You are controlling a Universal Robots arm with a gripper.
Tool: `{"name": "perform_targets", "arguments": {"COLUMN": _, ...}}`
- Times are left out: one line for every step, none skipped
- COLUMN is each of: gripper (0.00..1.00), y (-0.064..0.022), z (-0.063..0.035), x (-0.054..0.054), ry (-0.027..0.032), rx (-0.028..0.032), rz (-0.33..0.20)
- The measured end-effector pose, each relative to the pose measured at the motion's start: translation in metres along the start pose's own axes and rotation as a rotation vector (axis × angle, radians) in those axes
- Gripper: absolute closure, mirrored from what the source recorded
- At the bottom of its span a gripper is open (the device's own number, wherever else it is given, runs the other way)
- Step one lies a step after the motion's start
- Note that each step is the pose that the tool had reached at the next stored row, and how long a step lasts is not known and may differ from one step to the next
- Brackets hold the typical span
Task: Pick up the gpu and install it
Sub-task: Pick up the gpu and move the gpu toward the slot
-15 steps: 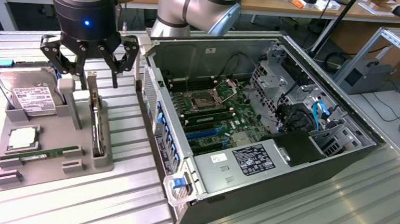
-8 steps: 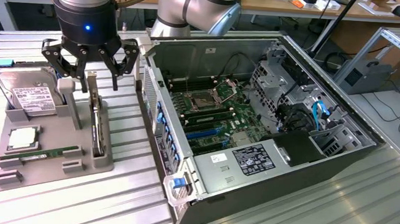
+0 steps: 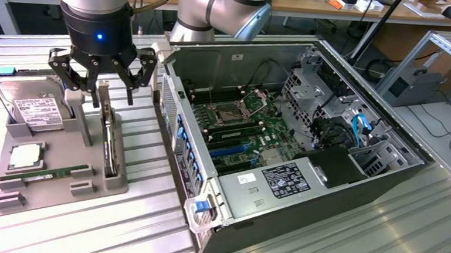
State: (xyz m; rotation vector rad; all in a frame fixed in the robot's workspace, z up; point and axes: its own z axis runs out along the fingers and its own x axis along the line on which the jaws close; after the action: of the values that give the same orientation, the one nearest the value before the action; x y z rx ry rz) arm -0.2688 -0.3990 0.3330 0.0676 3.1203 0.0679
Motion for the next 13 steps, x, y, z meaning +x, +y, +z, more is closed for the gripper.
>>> {"name": "perform_targets", "arguments": {"gripper": 0.43, "y": 0.0000, "z": 0.0006, "x": 0.000, "ry": 0.0000, "rx": 0.0000, "rz": 0.000}}
{"name": "perform_targets", "arguments": {"gripper": 0.43, "y": -0.0001, "z": 0.0013, "x": 0.000, "ry": 0.0000, "rx": 0.0000, "rz": 0.000}}
{"name": "perform_targets", "arguments": {"gripper": 0.43, "y": -0.0001, "z": 0.0021, "x": 0.000, "ry": 0.0000, "rx": 0.0000, "rz": 0.000}}
{"name": "perform_targets", "arguments": {"gripper": 0.43, "y": -0.0002, "z": 0.0032, "x": 0.000, "ry": 0.0001, "rx": 0.0000, "rz": 0.000}}
{"name": "perform_targets", "arguments": {"gripper": 0.43, "y": -0.0002, "z": 0.0043, "x": 0.000, "ry": 0.0000, "rx": 0.0000, "rz": 0.000}}
{"name": "perform_targets", "arguments": {"gripper": 0.43, "y": -0.0003, "z": 0.0052, "x": 0.000, "ry": 0.0000, "rx": 0.0000, "rz": 0.000}}
{"name": "perform_targets", "arguments": {"gripper": 0.43, "y": -0.0003, "z": 0.0060, "x": 0.000, "ry": 0.0000, "rx": 0.0000, "rz": 0.000}}
{"name": "perform_targets", "arguments": {"gripper": 0.43, "y": -0.0003, "z": 0.0068, "x": 0.000, "ry": 0.0000, "rx": 0.0000, "rz": 0.000}}
{"name": "perform_targets", "arguments": {"gripper": 0.43, "y": -0.0004, "z": 0.0075, "x": 0.000, "ry": 0.0000, "rx": 0.0000, "rz": 0.000}}
{"name": "perform_targets", "arguments": {"gripper": 0.43, "y": -0.0004, "z": 0.0082, "x": 0.000, "ry": 0.0000, "rx": 0.0000, "rz": 0.000}}
{"name": "perform_targets", "arguments": {"gripper": 0.43, "y": -0.0004, "z": 0.0090, "x": 0.000, "ry": 0.0000, "rx": 0.0000, "rz": 0.000}}
{"name": "perform_targets", "arguments": {"gripper": 0.43, "y": -0.0005, "z": 0.0100, "x": 0.000, "ry": 0.0000, "rx": 0.0000, "rz": 0.000}}
{"name": "perform_targets", "arguments": {"gripper": 0.43, "y": -0.0005, "z": 0.0108, "x": 0.000, "ry": 0.0000, "rx": -0.0001, "rz": 0.000}}
